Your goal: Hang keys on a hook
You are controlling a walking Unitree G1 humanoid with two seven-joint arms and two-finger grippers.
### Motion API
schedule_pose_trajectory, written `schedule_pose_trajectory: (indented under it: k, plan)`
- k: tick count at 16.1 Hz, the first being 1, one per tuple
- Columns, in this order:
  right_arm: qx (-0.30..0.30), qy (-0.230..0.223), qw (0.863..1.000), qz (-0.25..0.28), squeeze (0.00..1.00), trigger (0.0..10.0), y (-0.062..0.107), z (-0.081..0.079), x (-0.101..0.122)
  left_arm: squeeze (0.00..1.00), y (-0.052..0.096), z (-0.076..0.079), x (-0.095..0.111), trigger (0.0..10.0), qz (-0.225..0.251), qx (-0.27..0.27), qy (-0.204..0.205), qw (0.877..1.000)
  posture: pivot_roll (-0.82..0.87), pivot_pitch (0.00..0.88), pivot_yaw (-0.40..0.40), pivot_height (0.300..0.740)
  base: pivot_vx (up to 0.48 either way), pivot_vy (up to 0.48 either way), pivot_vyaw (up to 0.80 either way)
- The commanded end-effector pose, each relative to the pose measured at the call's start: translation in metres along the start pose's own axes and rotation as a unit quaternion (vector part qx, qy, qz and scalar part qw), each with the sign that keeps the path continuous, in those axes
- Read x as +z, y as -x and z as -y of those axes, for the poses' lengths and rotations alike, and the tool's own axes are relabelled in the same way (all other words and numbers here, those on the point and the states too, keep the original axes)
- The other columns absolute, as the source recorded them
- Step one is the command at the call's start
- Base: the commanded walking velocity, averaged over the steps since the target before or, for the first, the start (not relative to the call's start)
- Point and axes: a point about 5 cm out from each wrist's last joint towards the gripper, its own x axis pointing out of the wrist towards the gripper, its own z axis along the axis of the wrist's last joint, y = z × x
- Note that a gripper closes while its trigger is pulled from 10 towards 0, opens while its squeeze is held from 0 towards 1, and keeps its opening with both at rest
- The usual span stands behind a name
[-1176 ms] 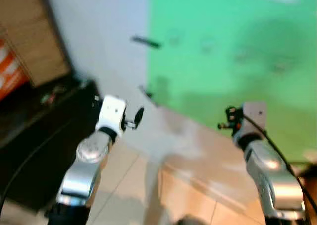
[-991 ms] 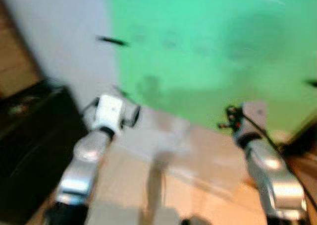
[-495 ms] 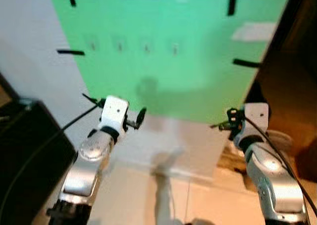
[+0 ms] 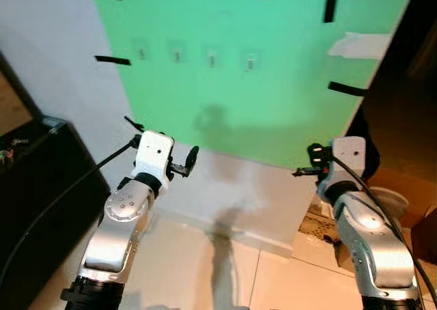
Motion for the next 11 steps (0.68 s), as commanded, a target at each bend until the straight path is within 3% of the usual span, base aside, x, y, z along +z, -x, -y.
schedule_pose_trajectory:
  k: [1, 3, 5, 7, 11]
  plan:
    - [0.012, 0.003, 1.0, 0.007, 0.0, 10.0, -0.0026, -0.0032, 0.0035, 0.0, 0.0004, -0.0036, 0.0054, 10.0, 0.012, 0.006, -0.002, 1.0, -0.05, 0.0, 0.034, 0.74, 0.262, 0.0, 0.0]
    - [0.019, 0.013, 1.0, 0.006, 0.0, 10.0, -0.0027, -0.0044, 0.0036, 0.0, 0.0001, -0.0033, 0.0058, 10.0, 0.013, 0.005, -0.002, 1.0, -0.05, 0.0, 0.033, 0.74, 0.279, 0.0, 0.0]
    - [0.031, 0.018, 0.999, 0.005, 0.0, 10.0, -0.0038, -0.0075, 0.0043, 0.0, -0.001, -0.0025, 0.0083, 10.0, 0.017, 0.002, -0.001, 1.0, -0.05, 0.0, 0.039, 0.74, 0.351, 0.0, 0.8]
    - [0.028, -0.008, 1.0, 0.005, 0.0, 10.0, -0.003, -0.009, 0.0029, 0.0, 0.0002, -0.0023, 0.0074, 10.0, 0.014, -0.005, -0.003, 1.0, -0.05, 0.0, 0.051, 0.74, 0.364, 0.0, 0.0]
    - [0.037, -0.011, 0.999, 0.004, 0.0, 10.0, -0.0018, -0.0113, 0.0022, 0.0, -0.0006, -0.0025, 0.0083, 10.0, 0.014, -0.009, -0.004, 1.0, -0.05, 0.0, 0.06, 0.74, 0.359, 0.0, 0.0]
